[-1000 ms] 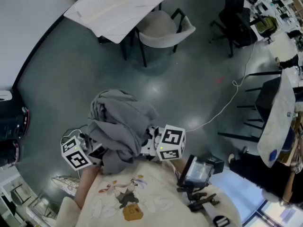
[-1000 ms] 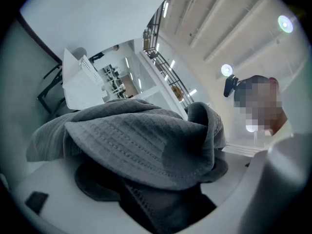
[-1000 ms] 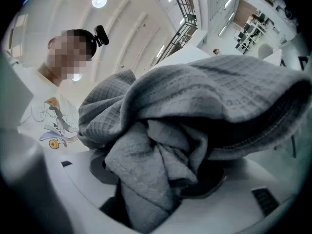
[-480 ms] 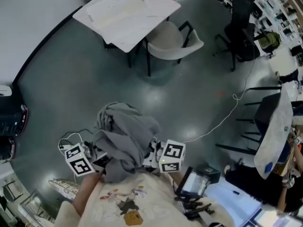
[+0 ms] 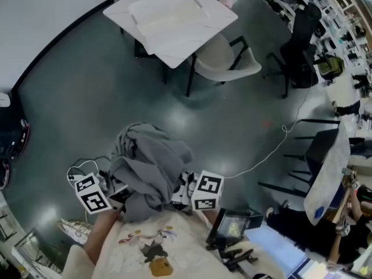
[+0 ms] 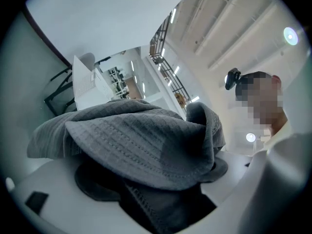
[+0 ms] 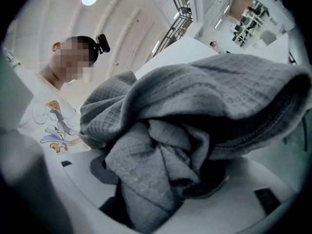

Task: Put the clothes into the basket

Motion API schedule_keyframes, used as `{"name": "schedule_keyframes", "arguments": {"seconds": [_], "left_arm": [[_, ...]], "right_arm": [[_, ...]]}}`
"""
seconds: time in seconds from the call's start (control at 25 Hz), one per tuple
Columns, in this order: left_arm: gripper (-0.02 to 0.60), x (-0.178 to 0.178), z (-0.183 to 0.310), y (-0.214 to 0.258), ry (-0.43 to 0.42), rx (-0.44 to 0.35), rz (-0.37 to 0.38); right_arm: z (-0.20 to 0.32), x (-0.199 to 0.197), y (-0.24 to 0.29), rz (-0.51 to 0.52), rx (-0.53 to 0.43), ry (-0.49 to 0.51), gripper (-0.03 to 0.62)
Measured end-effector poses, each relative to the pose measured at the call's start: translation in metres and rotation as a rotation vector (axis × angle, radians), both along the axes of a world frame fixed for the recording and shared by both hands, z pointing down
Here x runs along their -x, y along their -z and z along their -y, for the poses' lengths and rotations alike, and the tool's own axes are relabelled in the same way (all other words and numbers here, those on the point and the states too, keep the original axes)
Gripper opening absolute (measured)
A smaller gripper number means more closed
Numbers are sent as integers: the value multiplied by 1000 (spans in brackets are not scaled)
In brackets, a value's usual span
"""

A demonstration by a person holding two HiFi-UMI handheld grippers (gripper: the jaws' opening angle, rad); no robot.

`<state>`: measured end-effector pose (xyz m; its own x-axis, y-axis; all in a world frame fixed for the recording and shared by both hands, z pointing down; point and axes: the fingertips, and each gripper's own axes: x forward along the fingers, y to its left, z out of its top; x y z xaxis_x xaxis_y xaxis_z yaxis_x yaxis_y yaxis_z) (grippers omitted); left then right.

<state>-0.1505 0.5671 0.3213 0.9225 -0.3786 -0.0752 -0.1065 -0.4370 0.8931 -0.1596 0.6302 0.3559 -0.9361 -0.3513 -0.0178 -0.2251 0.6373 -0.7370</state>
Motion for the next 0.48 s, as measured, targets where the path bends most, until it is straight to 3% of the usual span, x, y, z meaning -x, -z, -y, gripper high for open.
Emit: {"name": "schedule_keyframes", "arguments": {"seconds": [0.24, 0.48], "left_arm": [[448, 55, 35, 3, 22, -47, -33], [448, 83, 53, -13, -4, -30, -58]], "right_arm": [[36, 53, 1, -28, -42, 14, 318], [54, 82, -14, -44, -23, -18, 318]]}}
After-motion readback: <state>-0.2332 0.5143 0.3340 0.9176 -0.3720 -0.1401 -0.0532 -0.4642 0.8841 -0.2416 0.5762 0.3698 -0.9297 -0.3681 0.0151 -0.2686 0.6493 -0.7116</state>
